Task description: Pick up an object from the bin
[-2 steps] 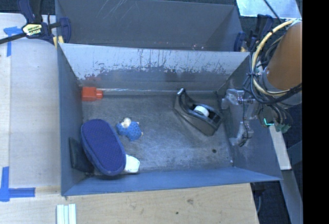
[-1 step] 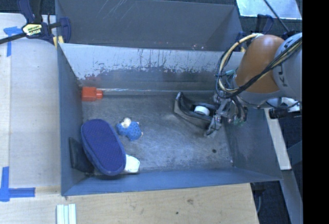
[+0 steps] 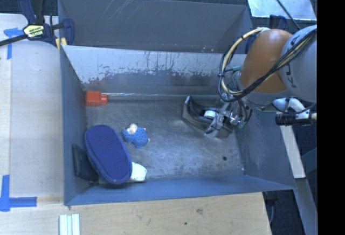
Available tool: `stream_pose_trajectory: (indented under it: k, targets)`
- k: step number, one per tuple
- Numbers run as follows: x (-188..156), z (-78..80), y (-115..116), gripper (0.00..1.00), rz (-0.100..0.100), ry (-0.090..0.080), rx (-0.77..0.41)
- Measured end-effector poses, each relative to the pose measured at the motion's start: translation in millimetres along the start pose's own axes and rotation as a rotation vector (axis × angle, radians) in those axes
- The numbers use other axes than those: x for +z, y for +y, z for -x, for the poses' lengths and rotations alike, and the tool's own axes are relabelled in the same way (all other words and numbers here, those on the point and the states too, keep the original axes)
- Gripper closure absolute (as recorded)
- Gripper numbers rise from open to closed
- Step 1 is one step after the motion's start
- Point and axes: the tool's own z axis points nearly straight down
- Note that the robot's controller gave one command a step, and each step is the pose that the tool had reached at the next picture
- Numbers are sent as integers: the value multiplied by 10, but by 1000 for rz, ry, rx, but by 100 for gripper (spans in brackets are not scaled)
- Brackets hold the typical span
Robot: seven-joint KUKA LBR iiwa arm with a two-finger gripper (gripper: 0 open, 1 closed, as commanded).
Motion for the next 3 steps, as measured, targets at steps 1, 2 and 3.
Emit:
stream_pose_trajectory:
  k: [1,2,3]
  targets:
    - [10,-18,108,0,-1,0,191]
    - [319,-63,203,0,-4,6,469]
    - [307,-143,386,0,-2,0,623]
